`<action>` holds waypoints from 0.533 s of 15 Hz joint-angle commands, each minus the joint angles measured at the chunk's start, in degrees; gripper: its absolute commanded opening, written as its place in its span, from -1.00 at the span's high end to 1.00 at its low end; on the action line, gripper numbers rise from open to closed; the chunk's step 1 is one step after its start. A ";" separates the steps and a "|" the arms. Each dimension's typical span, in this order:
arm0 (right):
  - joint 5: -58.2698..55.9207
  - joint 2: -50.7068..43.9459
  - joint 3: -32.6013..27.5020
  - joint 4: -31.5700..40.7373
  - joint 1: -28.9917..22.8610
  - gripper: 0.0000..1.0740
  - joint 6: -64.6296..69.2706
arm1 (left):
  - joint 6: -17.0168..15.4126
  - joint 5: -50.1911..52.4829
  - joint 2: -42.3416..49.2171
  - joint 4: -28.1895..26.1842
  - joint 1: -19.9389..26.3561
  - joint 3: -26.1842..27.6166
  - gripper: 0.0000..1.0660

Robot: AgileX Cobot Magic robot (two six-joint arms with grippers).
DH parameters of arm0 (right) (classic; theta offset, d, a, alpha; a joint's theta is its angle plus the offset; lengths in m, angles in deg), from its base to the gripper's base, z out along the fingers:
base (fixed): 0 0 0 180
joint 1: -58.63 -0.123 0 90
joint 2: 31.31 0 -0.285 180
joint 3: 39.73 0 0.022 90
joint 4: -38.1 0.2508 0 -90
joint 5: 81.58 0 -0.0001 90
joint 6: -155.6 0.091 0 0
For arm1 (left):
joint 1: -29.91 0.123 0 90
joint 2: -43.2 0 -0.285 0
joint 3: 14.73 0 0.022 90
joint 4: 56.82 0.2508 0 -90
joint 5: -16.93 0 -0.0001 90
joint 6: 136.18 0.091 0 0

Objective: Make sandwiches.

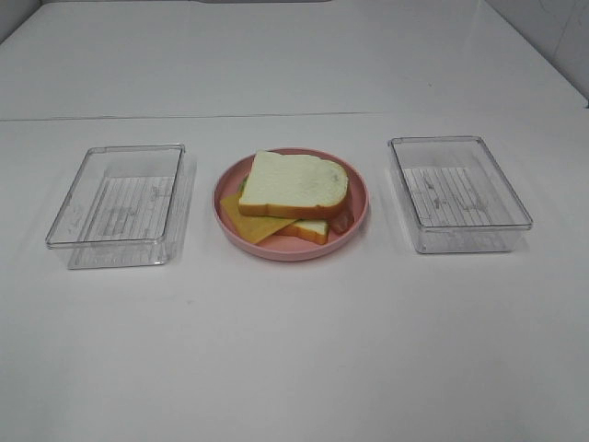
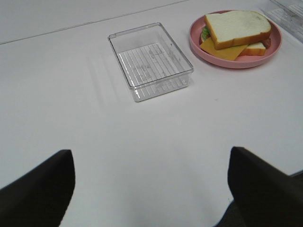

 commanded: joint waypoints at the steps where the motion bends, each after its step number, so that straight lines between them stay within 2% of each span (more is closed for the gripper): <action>1: 0.63 -0.17 -0.17 0.00 -0.06 -0.54 -0.63 | 0.06 0.57 0.57 -0.46 -0.23 -0.06 -0.57; 3: 0.63 -0.17 -0.17 0.34 1.03 -0.54 -0.63 | 0.06 0.57 0.57 -0.46 -0.23 -0.06 -0.57; 6: 0.63 -0.17 -0.17 0.34 6.65 -0.54 -0.63 | 0.34 0.57 0.63 -0.52 4.18 -0.06 -0.57; 7: 0.63 -0.40 -0.17 0.29 9.28 -0.54 -0.63 | 0.34 0.57 0.63 -0.52 7.39 -0.06 -0.57; 8: 0.63 -0.63 -0.17 0.29 14.90 -0.54 -0.63 | 0.40 0.57 0.63 -0.52 13.58 -0.06 -0.57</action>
